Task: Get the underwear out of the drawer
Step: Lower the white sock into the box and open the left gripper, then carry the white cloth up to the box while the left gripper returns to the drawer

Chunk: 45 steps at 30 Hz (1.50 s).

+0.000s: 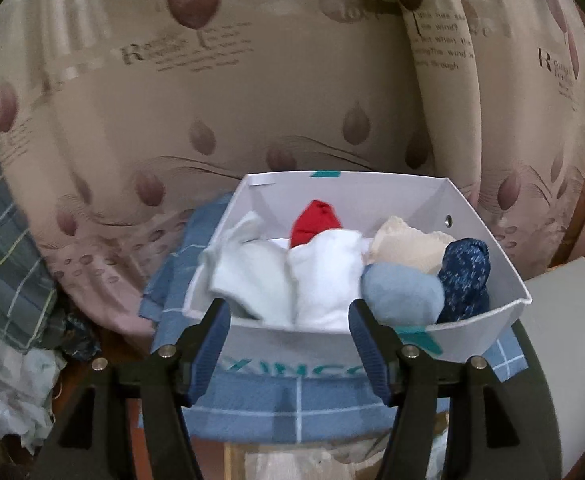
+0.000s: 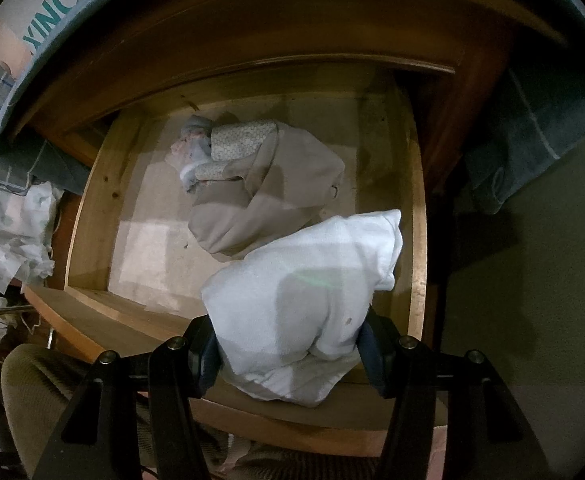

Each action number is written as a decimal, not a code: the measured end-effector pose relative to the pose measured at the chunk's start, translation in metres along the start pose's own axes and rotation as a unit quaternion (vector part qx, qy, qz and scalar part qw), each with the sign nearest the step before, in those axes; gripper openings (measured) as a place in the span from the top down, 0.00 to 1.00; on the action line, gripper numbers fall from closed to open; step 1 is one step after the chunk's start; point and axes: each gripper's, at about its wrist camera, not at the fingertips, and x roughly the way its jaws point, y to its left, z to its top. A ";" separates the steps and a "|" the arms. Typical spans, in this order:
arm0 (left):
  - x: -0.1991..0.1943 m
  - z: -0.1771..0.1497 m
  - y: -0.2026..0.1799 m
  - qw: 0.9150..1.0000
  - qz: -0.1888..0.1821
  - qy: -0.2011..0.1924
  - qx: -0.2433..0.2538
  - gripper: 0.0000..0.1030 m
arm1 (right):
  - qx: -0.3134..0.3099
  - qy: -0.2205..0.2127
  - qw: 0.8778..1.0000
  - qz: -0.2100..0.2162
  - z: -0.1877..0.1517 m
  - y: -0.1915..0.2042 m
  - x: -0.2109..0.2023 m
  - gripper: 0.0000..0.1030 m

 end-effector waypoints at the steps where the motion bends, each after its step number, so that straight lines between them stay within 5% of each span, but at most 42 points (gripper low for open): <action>1: -0.003 -0.005 0.003 1.000 0.006 -0.003 -0.002 0.39 | 0.000 0.000 1.000 -0.001 0.000 0.001 0.000 0.47; 6: -0.016 -0.051 0.016 0.999 0.055 -0.005 -0.002 0.38 | -0.002 -0.001 1.000 -0.008 0.000 0.002 0.001 0.47; 22: 0.037 -0.193 0.036 0.992 0.058 0.110 -0.037 0.38 | -0.007 -0.023 0.999 -0.030 0.001 0.007 -0.011 0.47; 33: 0.053 -0.213 0.043 0.989 0.047 0.123 -0.068 0.38 | 0.005 -0.077 0.997 -0.012 0.005 0.006 -0.053 0.47; 45: 0.050 -0.214 0.042 0.989 0.051 0.118 -0.068 0.38 | -0.040 -0.184 0.982 -0.009 0.044 0.026 -0.189 0.47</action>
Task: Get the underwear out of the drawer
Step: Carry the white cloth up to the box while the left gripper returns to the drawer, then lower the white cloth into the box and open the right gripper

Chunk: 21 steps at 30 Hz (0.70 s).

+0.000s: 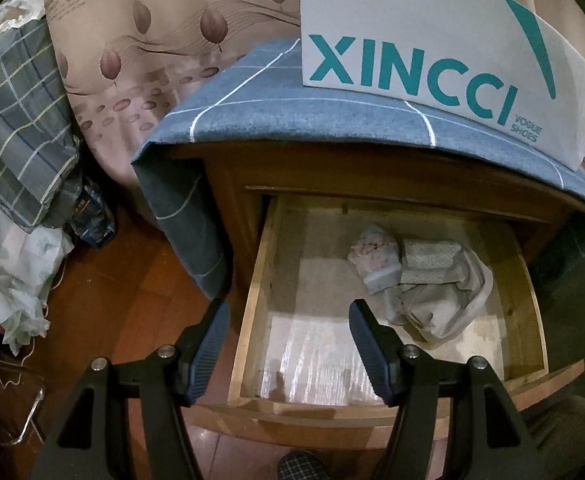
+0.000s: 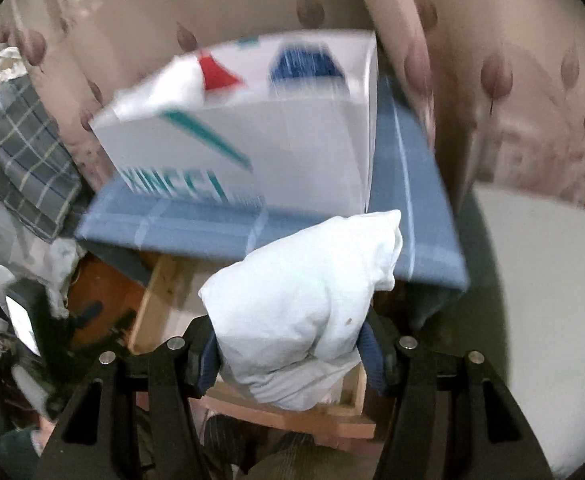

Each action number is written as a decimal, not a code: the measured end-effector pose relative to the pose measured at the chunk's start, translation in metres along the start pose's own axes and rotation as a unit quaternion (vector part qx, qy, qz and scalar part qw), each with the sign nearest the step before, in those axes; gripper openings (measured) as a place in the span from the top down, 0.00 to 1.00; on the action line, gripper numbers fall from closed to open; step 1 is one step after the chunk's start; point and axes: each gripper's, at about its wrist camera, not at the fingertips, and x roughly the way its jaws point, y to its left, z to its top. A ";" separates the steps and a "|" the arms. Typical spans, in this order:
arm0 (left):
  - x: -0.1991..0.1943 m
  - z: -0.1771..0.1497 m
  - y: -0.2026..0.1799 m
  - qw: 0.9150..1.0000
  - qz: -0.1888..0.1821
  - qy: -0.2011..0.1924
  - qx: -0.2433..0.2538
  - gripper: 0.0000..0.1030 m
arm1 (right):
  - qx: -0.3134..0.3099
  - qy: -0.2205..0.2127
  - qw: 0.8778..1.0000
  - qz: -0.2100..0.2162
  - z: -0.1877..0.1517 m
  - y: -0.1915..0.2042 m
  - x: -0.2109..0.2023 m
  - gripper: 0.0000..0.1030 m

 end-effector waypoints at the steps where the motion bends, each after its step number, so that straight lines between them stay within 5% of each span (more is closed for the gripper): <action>1: 0.000 0.000 0.000 1.000 0.000 -0.001 0.000 0.38 | -0.006 -0.008 1.000 -0.003 0.008 0.002 -0.008 0.47; 10: 0.004 -0.001 0.000 1.000 0.009 0.005 -0.002 0.38 | -0.030 -0.044 0.998 -0.017 0.072 0.018 -0.039 0.47; 21: 0.004 -0.002 0.015 0.999 -0.004 0.004 -0.035 0.38 | -0.053 -0.034 0.998 -0.026 0.129 0.043 -0.005 0.47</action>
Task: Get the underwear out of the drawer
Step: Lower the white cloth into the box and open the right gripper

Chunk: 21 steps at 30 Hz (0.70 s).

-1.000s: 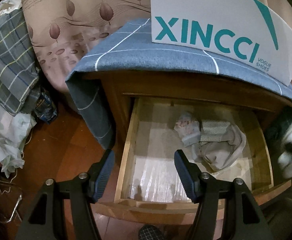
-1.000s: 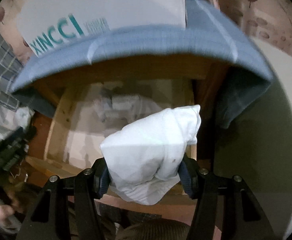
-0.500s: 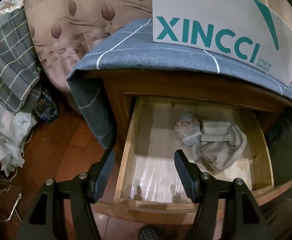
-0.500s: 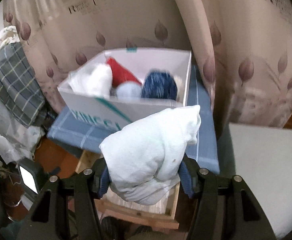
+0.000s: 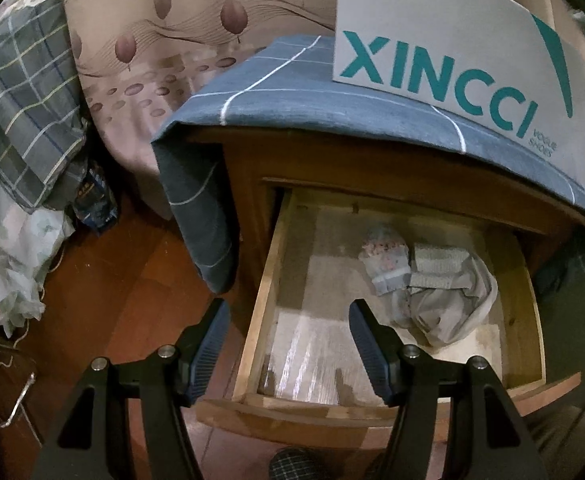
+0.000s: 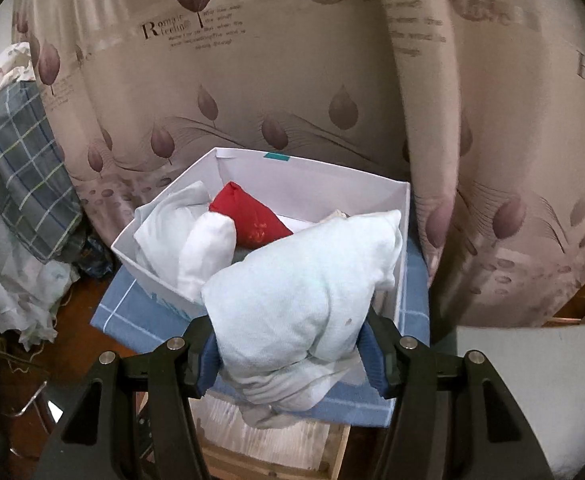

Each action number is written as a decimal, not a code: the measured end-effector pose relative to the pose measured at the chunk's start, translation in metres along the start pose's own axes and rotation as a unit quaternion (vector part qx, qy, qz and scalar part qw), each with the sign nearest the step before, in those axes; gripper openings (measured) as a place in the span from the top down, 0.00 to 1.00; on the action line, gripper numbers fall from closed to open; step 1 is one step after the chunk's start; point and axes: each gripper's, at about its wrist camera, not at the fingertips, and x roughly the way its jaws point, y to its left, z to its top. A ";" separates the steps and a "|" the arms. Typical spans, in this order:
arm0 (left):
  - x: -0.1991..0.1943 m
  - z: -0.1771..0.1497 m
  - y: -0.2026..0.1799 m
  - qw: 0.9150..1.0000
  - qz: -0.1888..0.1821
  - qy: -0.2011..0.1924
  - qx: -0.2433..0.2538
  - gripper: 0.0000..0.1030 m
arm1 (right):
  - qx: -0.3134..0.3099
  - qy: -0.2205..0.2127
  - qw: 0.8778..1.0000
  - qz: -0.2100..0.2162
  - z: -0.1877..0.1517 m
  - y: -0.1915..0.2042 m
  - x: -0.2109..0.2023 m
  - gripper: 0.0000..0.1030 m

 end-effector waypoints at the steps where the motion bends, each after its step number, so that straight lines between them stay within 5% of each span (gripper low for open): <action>1: 0.000 0.000 0.001 1.000 -0.002 -0.001 -0.004 0.38 | -0.001 0.008 1.000 0.002 0.005 0.001 0.009 0.47; 21: 0.003 0.000 0.003 1.000 -0.014 0.003 -0.009 0.38 | -0.013 0.065 0.998 -0.013 0.045 0.019 0.118 0.45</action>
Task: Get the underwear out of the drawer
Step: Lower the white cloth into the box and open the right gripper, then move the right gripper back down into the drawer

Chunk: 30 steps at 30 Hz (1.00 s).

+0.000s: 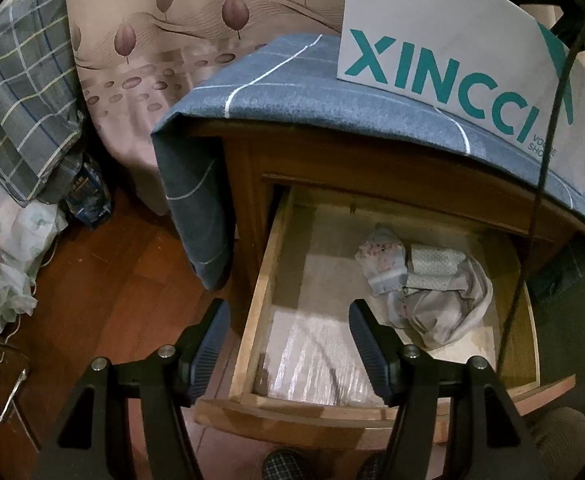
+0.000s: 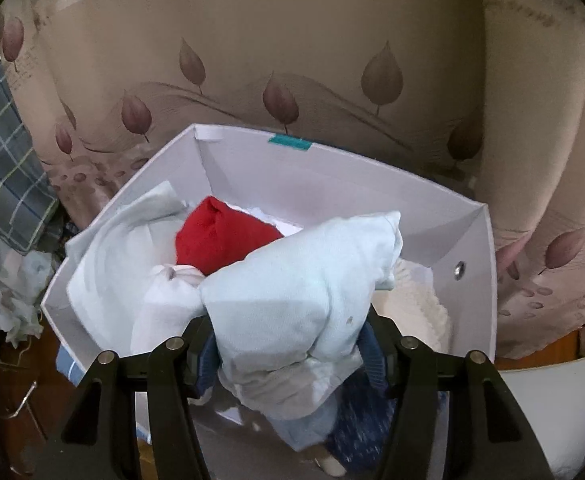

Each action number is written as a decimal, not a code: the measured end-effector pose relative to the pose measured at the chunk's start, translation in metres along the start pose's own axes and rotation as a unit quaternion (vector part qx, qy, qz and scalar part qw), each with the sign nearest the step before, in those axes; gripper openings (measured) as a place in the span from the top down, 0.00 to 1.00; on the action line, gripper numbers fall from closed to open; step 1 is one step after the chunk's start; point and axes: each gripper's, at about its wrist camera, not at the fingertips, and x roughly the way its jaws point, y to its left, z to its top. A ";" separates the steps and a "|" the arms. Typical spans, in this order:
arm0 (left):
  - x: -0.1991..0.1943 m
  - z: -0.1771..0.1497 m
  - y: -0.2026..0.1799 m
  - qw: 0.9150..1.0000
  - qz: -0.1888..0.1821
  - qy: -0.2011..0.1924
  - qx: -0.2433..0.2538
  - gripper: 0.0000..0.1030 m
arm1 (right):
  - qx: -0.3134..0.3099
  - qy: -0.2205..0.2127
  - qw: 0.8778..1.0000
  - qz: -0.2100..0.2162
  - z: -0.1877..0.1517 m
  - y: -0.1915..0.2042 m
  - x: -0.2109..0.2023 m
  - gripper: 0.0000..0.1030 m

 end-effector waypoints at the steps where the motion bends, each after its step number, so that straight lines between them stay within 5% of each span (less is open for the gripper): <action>1: 0.000 0.000 0.000 1.000 -0.001 0.000 -0.001 0.38 | 0.001 0.002 1.000 0.001 0.000 -0.001 0.004 0.45; 9: 0.001 0.000 0.002 1.000 -0.007 0.002 -0.004 0.38 | 0.007 0.012 1.000 -0.013 0.000 -0.004 0.016 0.37; 21: 0.003 0.000 0.004 1.000 -0.008 0.005 -0.010 0.38 | -0.018 -0.020 0.999 -0.018 -0.012 0.003 -0.028 0.22; 30: 0.002 0.000 0.015 0.999 -0.014 0.007 -0.040 0.38 | -0.069 -0.041 0.996 0.037 -0.079 0.015 -0.092 0.16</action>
